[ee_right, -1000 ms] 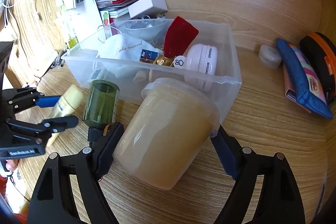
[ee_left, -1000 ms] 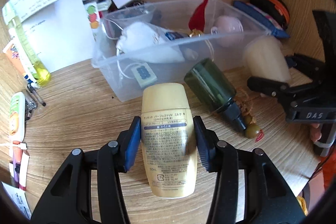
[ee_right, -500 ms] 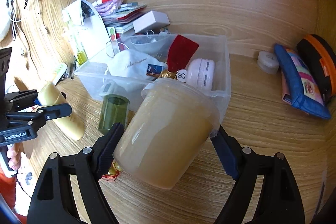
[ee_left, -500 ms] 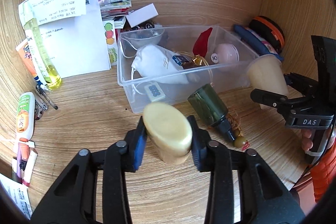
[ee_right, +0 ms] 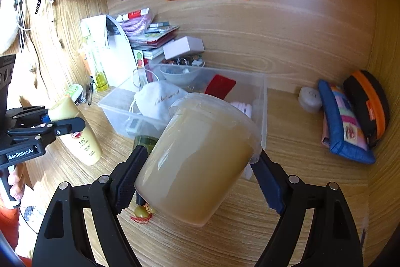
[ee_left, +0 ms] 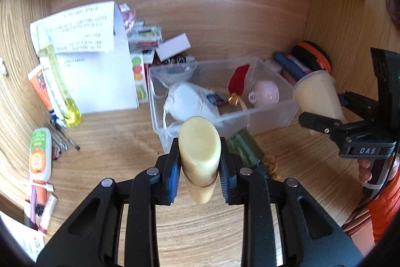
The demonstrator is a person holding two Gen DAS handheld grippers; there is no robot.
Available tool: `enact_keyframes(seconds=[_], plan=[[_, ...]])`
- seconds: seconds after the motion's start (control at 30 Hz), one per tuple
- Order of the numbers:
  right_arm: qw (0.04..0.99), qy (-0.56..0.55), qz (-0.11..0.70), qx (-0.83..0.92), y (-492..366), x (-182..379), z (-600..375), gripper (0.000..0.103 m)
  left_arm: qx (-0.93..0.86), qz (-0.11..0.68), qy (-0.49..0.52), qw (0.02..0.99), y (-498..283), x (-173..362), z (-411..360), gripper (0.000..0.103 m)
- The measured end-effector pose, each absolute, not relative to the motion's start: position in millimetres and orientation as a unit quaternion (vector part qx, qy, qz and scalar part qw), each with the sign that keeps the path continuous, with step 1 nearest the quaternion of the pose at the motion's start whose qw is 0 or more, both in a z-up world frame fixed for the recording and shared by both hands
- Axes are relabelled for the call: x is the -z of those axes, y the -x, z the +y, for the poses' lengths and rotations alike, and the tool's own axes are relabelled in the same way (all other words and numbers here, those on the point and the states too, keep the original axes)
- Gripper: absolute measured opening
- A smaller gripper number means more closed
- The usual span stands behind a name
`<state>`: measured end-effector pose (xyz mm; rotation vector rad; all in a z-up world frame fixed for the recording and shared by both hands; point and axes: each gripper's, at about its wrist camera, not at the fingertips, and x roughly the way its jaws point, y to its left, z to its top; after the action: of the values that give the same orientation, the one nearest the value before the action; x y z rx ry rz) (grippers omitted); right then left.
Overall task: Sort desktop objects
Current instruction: 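Lift and carry the sunscreen bottle and beige jar over the bin with both tools, then lower both tools into the bin and open them, releasing bottle and jar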
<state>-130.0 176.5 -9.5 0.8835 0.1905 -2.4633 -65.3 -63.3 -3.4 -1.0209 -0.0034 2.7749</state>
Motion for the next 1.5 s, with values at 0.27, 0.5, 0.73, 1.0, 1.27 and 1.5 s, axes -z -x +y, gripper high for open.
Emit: enact_keyframes(seconds=[0.27, 0.5, 0.73, 1.0, 1.27, 1.5], plan=[[0.26, -0.311, 0.075, 0.911, 134.8, -10.6, 168.4, 0.081, -0.943, -0.013, 0.316, 0.103, 75.1, -28.5, -71.1, 0.027], [0.265, -0.3, 0.075, 0.913, 146.1, -24.4, 158.0, 0.081, -0.95, -0.014, 0.293, 0.103, 91.8, -52.3, -75.0, 0.027], [0.271, -0.3, 0.077, 0.911, 160.3, -27.4, 139.3, 0.081, -0.952, -0.007, 0.289, 0.102, 117.2, -58.4, -70.7, 0.027], [0.274, -0.312, 0.078, 0.906, 188.7, -20.9, 124.7, 0.081, -0.945, -0.012, 0.312, 0.095, 152.6, -36.8, -68.0, 0.027], [0.277, -0.336, 0.086, 0.896, 214.9, -4.3, 113.0, 0.081, -0.937, -0.018, 0.335, 0.103, 178.7, -15.8, -69.5, 0.027], [0.285, -0.353, 0.1, 0.886, 229.1, 13.6, 99.4, 0.081, -0.929, -0.022, 0.354, 0.106, 194.8, 0.7, -68.2, 0.027]])
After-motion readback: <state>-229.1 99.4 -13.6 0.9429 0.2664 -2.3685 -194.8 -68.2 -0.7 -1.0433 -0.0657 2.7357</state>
